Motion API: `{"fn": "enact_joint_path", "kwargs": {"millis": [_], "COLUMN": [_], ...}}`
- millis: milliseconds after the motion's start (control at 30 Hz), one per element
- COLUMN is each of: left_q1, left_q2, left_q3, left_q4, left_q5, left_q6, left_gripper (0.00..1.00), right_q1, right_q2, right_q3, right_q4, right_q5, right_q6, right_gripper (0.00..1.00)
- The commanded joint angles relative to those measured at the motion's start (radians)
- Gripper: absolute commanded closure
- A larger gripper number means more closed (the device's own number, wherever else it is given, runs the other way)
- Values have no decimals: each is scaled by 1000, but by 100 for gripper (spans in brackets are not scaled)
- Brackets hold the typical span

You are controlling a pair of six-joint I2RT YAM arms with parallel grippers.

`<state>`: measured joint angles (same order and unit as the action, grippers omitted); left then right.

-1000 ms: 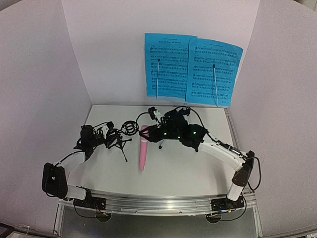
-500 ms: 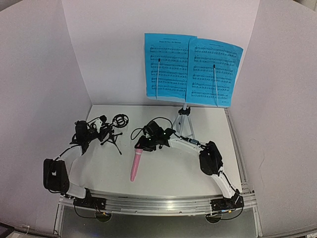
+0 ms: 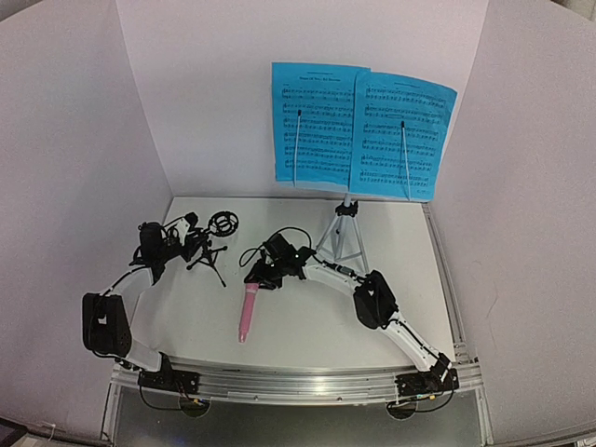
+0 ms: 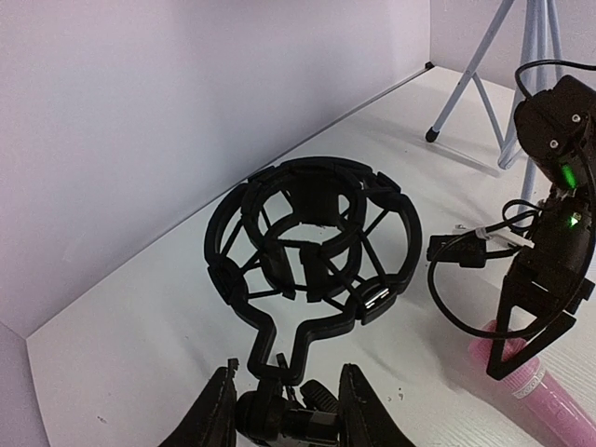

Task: Pack up the instrument practice props

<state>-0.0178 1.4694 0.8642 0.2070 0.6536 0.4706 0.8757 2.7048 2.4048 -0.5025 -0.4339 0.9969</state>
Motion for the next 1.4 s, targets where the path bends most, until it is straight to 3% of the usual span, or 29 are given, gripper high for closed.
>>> {"fn": "enact_joint_path", "kwargs": {"millis": [0,267,467,600,1200,1367], "left_q1": [13,13,13,13,13,13], "left_q2": [38,29,23,20,5,-2], "left_q3": [11,3,-7,-8,42,51], "left_q4": [-79,-72,-67,-66,-97,-106], "left_q5": [-44,-55,-49,-50,-27,-22], "left_q6": [58,50,43,44,59,58], "left_gripper": [100,100,96,86,48,41], "right_q1": [-4,3,6,8,16,16], "right_q2": [59,84,74,59,38,31], "right_q3": [75,70,48,40,-5,-6], "right_q4": [8,25,33,40,74,81], "right_q5": [28,83,119,144,207,219], "right_q6": [-25,-38,-29,-31,7,7], "right_gripper": [100,96,82,70,53,51]}}
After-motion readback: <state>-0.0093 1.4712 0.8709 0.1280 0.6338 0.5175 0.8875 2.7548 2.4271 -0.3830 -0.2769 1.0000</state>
